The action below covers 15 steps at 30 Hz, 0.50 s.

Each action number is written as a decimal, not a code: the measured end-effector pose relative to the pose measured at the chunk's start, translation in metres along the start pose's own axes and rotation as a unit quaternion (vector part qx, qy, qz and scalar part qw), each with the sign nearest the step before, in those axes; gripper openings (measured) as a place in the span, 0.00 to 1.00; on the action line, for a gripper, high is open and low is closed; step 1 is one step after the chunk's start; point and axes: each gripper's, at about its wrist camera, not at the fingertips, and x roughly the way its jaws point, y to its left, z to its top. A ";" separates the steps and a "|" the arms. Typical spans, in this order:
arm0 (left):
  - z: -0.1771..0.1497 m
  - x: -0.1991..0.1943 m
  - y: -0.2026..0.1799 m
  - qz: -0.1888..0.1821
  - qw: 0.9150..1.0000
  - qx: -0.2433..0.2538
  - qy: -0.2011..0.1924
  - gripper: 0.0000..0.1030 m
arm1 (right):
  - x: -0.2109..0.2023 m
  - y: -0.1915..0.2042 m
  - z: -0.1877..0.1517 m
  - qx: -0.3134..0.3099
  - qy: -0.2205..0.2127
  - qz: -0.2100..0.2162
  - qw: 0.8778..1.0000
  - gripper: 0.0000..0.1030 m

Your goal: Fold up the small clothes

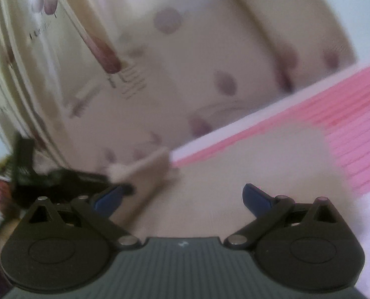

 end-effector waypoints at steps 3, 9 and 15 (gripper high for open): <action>-0.001 0.000 0.001 -0.006 1.000 -0.006 -0.002 0.17 | 0.021 -0.005 0.007 0.062 0.027 0.032 0.997 1.00; -0.003 0.002 0.005 -0.038 0.999 -0.038 0.002 0.17 | 0.042 -0.021 0.000 0.152 0.062 0.065 0.984 1.00; -0.009 0.002 -0.005 -0.117 0.993 -0.033 0.001 0.32 | 0.050 -0.030 -0.002 0.175 0.076 0.086 0.978 1.00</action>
